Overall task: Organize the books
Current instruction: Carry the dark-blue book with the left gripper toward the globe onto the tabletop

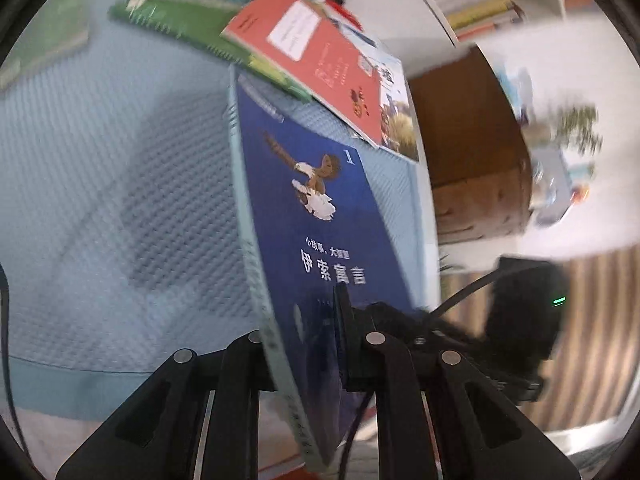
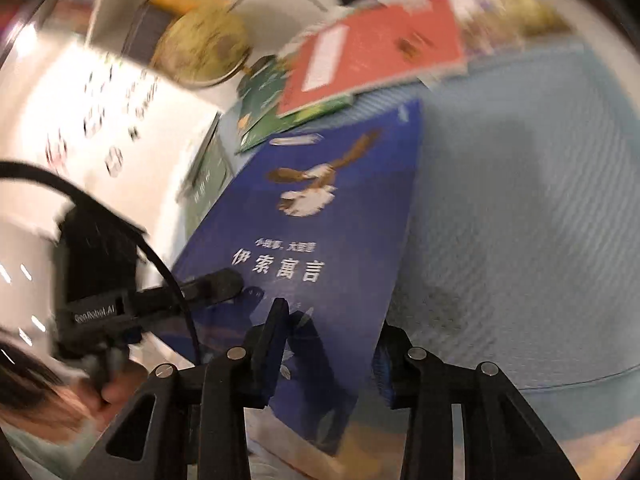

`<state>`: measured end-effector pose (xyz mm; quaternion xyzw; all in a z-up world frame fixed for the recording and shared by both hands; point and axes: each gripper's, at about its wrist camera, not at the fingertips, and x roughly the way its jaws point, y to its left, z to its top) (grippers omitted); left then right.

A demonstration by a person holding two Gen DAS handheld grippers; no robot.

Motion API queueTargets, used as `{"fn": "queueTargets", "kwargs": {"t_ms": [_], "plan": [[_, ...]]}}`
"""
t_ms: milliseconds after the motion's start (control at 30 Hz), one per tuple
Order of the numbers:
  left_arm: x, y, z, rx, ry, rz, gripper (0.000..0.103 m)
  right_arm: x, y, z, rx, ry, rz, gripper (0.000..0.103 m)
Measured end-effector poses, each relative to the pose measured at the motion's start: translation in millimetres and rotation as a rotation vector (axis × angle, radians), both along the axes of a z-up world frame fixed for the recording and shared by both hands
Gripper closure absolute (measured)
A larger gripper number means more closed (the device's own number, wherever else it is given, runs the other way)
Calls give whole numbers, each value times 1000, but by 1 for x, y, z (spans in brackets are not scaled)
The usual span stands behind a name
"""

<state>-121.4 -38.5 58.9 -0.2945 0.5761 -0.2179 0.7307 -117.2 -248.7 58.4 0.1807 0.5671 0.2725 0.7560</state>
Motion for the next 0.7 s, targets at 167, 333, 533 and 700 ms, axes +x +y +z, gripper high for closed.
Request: {"fn": "queueTargets", "kwargs": {"t_ms": [167,333,533,700], "plan": [[-5,7,30,37,-78,-25,90,-8,8,29,-8,-75,35,66],[-3,26,55,54,-126,-18,90,-5,27,53,-2,-121,61,66],[8,52,87,117,-197,11,90,5,57,79,18,-170,94,66],[23,88,110,153,-250,41,90,28,95,97,29,-208,122,66]]}}
